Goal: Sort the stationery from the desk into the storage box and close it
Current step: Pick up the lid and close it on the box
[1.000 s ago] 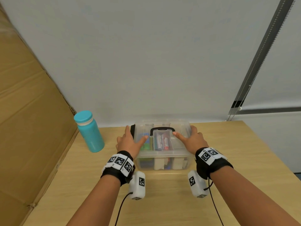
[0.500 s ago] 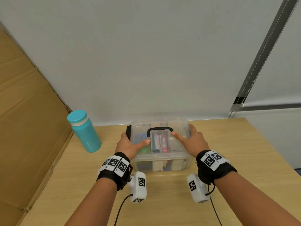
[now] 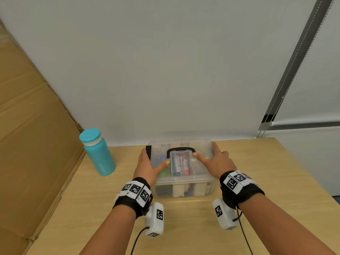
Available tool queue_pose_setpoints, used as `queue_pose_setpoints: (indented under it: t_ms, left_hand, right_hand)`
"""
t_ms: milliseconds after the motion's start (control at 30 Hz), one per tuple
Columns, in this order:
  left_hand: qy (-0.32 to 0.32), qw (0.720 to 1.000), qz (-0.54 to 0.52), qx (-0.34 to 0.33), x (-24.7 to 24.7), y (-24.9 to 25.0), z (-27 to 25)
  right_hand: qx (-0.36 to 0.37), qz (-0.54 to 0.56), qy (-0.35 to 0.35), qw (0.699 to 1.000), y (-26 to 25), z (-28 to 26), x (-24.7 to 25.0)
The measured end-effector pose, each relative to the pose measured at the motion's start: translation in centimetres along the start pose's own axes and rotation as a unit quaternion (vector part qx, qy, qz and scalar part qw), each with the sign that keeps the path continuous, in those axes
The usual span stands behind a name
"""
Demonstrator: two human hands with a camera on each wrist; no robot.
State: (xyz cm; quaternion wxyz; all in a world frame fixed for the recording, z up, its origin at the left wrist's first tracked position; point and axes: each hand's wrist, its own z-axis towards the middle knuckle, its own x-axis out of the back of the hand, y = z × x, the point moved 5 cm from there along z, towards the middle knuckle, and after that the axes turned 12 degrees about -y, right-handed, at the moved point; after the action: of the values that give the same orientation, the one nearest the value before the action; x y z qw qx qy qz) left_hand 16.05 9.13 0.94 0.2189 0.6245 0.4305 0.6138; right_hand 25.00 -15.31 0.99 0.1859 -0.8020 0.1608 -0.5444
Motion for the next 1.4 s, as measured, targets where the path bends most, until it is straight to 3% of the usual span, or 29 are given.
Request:
queue_pose_setpoints:
  t_ms: [167, 433, 833, 1100, 1400]
  left_hand:
    - [0.0, 0.998, 0.049, -0.036, 0.1, 1.3, -0.5]
    - [-0.001, 0.999, -0.029, -0.02, 0.0, 0.2, -0.1]
    - [0.0, 0.999, -0.029, -0.034, -0.4, -0.8, 0.7]
    - [0.009, 0.999, -0.01, -0.041, -0.5, -1.0, 0.9]
    - [0.003, 0.998, 0.069, 0.0, -0.6, 0.1, -0.2]
  right_hand:
    - [0.019, -0.098, 0.053, 0.994, -1.3, -0.9, 1.1]
    - [0.095, 0.002, 0.038, 0.995, -1.0, -2.0, 0.2]
    - [0.105, -0.02, 0.028, 0.994, -0.8, -1.1, 0.3]
    - [0.117, -0.067, 0.04, 0.99, -1.1, -0.8, -0.2]
    - [0.115, -0.008, 0.067, 0.991, -0.7, -1.5, -0.4]
